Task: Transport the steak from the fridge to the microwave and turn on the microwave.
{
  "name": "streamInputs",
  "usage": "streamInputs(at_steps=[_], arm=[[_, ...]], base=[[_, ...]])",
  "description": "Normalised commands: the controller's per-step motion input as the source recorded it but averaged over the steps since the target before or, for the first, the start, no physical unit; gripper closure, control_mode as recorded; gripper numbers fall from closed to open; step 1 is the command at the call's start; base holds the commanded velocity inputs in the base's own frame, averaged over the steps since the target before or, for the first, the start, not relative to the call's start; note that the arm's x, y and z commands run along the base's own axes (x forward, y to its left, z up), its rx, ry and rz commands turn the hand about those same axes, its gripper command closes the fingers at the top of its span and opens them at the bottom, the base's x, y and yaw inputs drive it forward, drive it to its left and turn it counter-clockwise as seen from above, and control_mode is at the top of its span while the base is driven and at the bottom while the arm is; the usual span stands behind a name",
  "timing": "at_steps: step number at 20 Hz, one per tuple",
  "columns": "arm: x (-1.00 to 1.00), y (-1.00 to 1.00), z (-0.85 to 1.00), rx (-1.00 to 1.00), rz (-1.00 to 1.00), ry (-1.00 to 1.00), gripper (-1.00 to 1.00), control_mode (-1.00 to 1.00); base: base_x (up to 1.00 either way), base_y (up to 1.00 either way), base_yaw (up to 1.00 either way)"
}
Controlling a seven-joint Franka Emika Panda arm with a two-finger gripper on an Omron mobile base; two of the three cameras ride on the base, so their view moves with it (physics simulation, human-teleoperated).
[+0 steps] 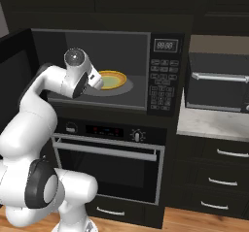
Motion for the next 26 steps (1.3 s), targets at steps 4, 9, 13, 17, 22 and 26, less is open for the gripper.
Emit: streamInputs(at_steps=[4, 9, 13, 17, 22, 26], arm=[[0.17, 0.01, -0.15, 0.02, -0.02, 0.0, 1.0, -1.0], [0.22, 0.01, -0.1, 0.0, -0.03, 0.01, 1.0, -1.0], [0.26, 0.0, -0.08, 0.0, -0.04, 0.01, 1.0, -1.0], [0.26, 0.0, -0.03, 0.0, -0.02, 0.01, 1.0, -1.0], [0.23, 0.01, -0.01, 0.01, 0.0, 0.01, 1.0, -1.0], [0.2, 0.01, -0.08, 0.03, 0.0, 0.06, 1.0, -1.0]], base=[[0.0, 0.0, 0.0], [0.0, 0.0, 0.0], [0.0, 0.0, 0.0], [0.0, 0.0, 0.0], [0.0, 0.0, 0.0], [0.0, 0.0, 0.0]])
